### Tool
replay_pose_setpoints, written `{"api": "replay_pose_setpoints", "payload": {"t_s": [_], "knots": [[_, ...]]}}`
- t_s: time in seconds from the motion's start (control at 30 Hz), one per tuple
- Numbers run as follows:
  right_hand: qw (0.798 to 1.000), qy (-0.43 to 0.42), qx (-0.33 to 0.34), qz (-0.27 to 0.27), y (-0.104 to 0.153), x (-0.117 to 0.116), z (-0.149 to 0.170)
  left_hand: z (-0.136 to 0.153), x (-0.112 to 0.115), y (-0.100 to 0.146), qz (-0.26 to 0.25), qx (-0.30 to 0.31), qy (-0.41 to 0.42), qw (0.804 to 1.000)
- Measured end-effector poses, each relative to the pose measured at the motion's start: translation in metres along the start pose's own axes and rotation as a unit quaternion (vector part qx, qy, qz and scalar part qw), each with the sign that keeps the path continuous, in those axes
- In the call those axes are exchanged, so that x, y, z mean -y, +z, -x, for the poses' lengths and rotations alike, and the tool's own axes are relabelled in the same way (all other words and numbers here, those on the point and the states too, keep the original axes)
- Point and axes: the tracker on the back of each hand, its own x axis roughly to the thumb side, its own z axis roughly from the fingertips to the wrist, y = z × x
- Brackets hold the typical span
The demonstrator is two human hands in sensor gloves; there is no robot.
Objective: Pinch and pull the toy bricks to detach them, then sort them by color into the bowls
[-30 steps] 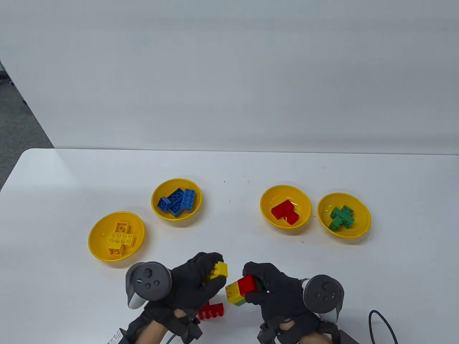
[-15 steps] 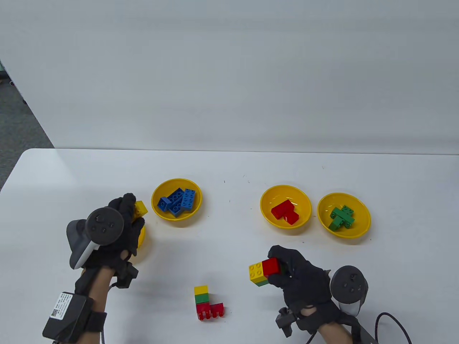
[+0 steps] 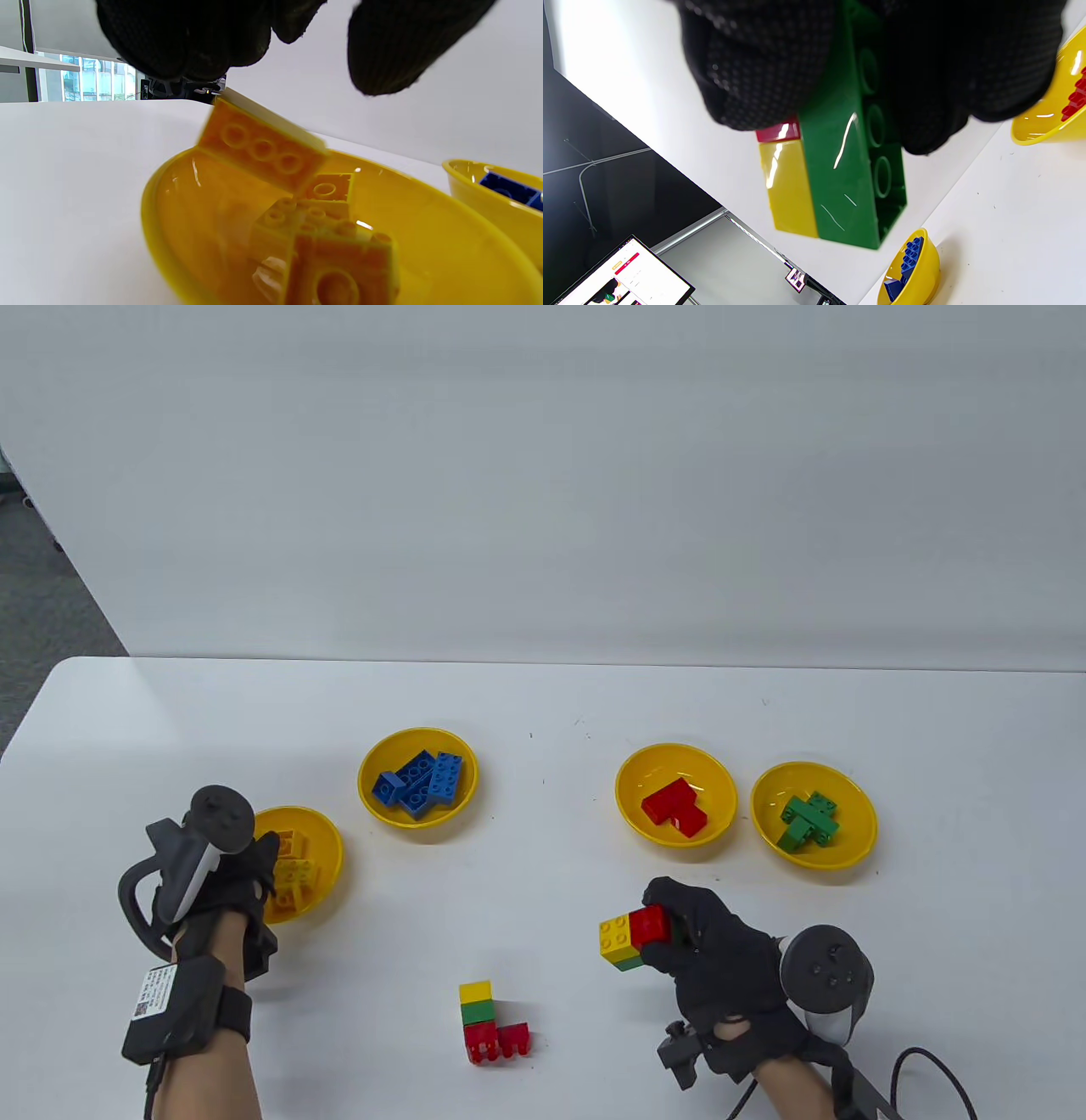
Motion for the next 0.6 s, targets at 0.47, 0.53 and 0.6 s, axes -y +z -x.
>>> {"api": "replay_pose_setpoints", "payload": {"t_s": [0.47,0.53,0.6], "knots": [[1.000,-0.001,0.012,-0.009,0.003,-0.011,-0.004,-0.119,-0.093,0.128,-0.081,0.341,0.165,0.922],[1.000,-0.002,0.013,-0.012,0.003,-0.012,-0.004,-0.139,-0.089,0.155,-0.053,0.409,0.185,0.892],[1.000,-0.002,0.015,-0.013,0.004,-0.014,-0.004,-0.157,-0.076,0.179,-0.035,0.448,0.195,0.872]]}}
